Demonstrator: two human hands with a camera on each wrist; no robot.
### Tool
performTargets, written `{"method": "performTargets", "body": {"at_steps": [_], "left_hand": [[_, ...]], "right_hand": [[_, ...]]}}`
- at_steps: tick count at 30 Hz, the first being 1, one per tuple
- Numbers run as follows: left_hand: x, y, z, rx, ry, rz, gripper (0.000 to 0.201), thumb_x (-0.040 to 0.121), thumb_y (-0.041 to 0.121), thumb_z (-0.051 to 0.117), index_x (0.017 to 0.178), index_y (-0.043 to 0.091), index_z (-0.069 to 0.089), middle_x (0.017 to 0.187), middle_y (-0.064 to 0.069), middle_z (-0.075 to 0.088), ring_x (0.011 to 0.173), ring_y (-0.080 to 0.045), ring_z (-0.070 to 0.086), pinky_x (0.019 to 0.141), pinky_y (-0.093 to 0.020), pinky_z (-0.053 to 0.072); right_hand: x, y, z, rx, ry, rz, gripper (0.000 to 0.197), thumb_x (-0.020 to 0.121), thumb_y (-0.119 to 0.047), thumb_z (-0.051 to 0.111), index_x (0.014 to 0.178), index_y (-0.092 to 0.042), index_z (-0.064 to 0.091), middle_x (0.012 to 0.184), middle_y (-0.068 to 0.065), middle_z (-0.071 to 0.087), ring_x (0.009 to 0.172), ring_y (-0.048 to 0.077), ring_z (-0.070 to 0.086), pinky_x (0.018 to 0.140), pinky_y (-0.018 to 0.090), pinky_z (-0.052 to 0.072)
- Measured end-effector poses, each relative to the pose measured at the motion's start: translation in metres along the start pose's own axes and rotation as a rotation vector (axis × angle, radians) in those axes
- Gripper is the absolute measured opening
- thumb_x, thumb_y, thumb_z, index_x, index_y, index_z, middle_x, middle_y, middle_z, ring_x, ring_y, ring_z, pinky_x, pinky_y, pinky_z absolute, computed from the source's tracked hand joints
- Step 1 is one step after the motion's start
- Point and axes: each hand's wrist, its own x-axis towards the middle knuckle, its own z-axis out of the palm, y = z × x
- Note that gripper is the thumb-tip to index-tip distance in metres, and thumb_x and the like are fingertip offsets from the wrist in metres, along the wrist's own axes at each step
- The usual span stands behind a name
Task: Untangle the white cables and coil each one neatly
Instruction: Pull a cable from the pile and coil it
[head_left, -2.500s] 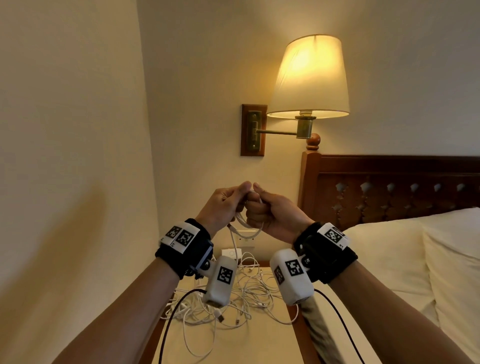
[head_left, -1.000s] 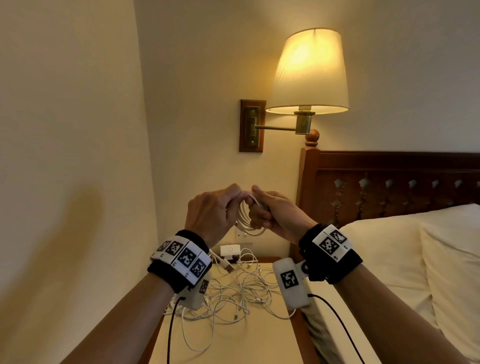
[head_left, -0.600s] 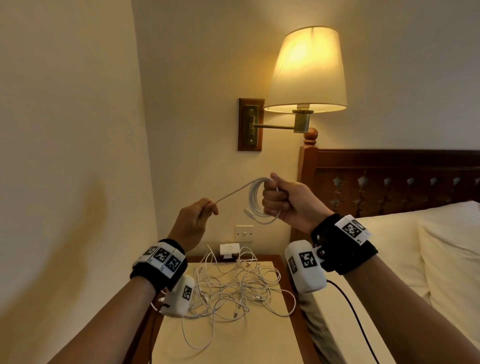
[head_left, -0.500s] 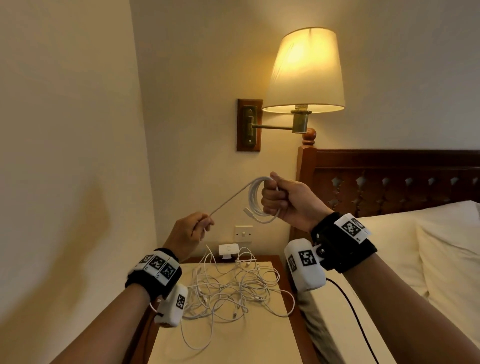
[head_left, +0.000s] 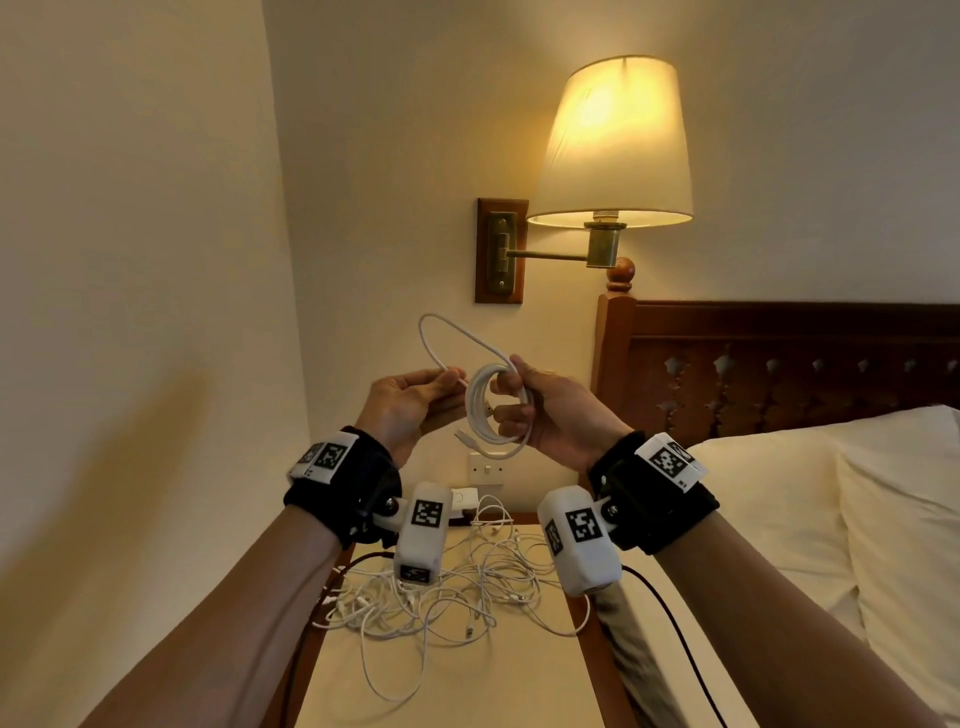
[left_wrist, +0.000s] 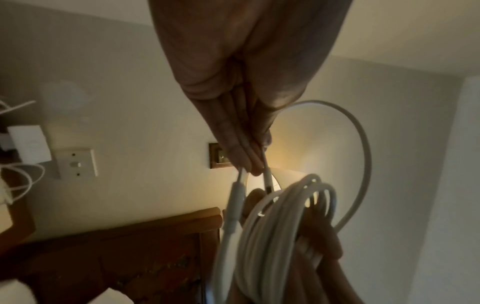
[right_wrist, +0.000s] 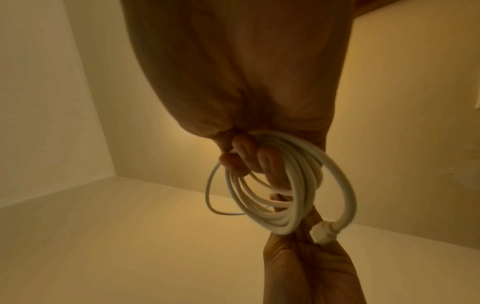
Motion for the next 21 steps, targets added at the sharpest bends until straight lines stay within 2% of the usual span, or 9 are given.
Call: {"method": "performTargets", "body": {"at_steps": [4, 7, 9, 12, 13, 14, 16, 18, 21], "left_hand": [[0.0, -0.003, -0.001, -0.084, -0.025, -0.061, 0.015, 0.094, 0.005, 0.055, 0.099, -0.001, 0.067, 0.09, -0.016, 0.072, 0.072, -0.017, 0.072, 0.063, -0.024, 0.058], [-0.008, -0.003, 0.003, 0.033, -0.177, -0.133, 0.024, 0.098, 0.007, 0.046, 0.109, -0.001, 0.066, 0.091, -0.014, 0.068, 0.072, -0.019, 0.067, 0.062, -0.025, 0.057], [-0.012, -0.001, 0.004, 0.093, -0.258, -0.165, 0.028, 0.098, 0.012, 0.045, 0.112, -0.001, 0.066, 0.091, -0.011, 0.064, 0.083, -0.022, 0.06, 0.074, -0.032, 0.054], [-0.02, 0.004, 0.009, 0.141, -0.27, -0.184, 0.033, 0.098, 0.038, 0.047, 0.101, 0.011, 0.066, 0.089, -0.005, 0.063, 0.091, -0.023, 0.057, 0.09, -0.044, 0.046], [-0.023, 0.005, 0.013, 0.223, -0.255, -0.132, 0.036, 0.097, 0.043, 0.049, 0.099, 0.012, 0.066, 0.09, -0.005, 0.064, 0.092, -0.024, 0.059, 0.091, -0.044, 0.047], [-0.026, 0.006, 0.018, 0.347, -0.236, -0.036, 0.032, 0.096, 0.041, 0.054, 0.099, 0.013, 0.068, 0.09, -0.005, 0.066, 0.091, -0.023, 0.062, 0.089, -0.041, 0.049], [-0.029, 0.004, 0.025, 0.626, -0.167, 0.231, 0.016, 0.094, 0.026, 0.06, 0.1, 0.013, 0.069, 0.088, -0.004, 0.069, 0.085, -0.017, 0.066, 0.08, -0.03, 0.052], [-0.028, 0.0, 0.027, 0.921, -0.055, 0.435, 0.017, 0.097, 0.022, 0.056, 0.098, 0.008, 0.067, 0.086, -0.007, 0.068, 0.082, -0.022, 0.065, 0.073, -0.032, 0.05], [-0.033, -0.006, 0.028, 1.321, 0.101, 0.489, 0.032, 0.102, 0.032, 0.043, 0.103, 0.008, 0.064, 0.093, -0.009, 0.066, 0.086, -0.024, 0.061, 0.068, -0.033, 0.044]], "right_hand": [[-0.003, 0.001, 0.003, -0.015, 0.01, 0.017, 0.035, 0.105, -0.032, 0.034, 0.081, -0.013, 0.052, 0.072, -0.002, 0.042, 0.05, 0.006, 0.034, 0.051, 0.02, 0.037], [-0.003, 0.002, 0.008, -0.042, 0.047, 0.008, 0.034, 0.104, -0.03, 0.036, 0.082, -0.012, 0.054, 0.068, -0.002, 0.048, 0.05, 0.006, 0.035, 0.048, 0.019, 0.038], [-0.002, 0.001, 0.008, -0.095, 0.054, -0.01, 0.037, 0.105, -0.031, 0.035, 0.08, -0.012, 0.054, 0.064, -0.003, 0.053, 0.05, 0.007, 0.036, 0.05, 0.019, 0.037], [0.001, -0.003, 0.004, -0.116, 0.089, -0.046, 0.038, 0.105, -0.032, 0.034, 0.079, -0.013, 0.054, 0.066, -0.002, 0.056, 0.049, 0.006, 0.038, 0.051, 0.019, 0.036], [0.002, -0.003, 0.004, -0.117, 0.103, -0.058, 0.037, 0.105, -0.032, 0.035, 0.081, -0.013, 0.054, 0.069, -0.002, 0.056, 0.05, 0.006, 0.039, 0.051, 0.02, 0.037], [0.003, -0.004, 0.004, -0.131, 0.118, -0.075, 0.036, 0.105, -0.032, 0.035, 0.082, -0.013, 0.054, 0.071, -0.001, 0.055, 0.051, 0.006, 0.04, 0.052, 0.02, 0.038], [0.006, -0.006, 0.007, -0.2, 0.152, -0.111, 0.036, 0.105, -0.034, 0.036, 0.081, -0.014, 0.054, 0.07, 0.0, 0.053, 0.054, 0.009, 0.041, 0.053, 0.021, 0.04], [0.01, -0.007, 0.011, -0.259, 0.192, -0.139, 0.036, 0.105, -0.035, 0.036, 0.083, -0.014, 0.053, 0.063, -0.003, 0.047, 0.055, 0.01, 0.039, 0.053, 0.022, 0.039], [0.016, -0.012, 0.011, -0.276, 0.245, -0.169, 0.036, 0.105, -0.036, 0.034, 0.085, -0.013, 0.052, 0.057, -0.006, 0.038, 0.052, 0.009, 0.036, 0.053, 0.022, 0.037]]}}
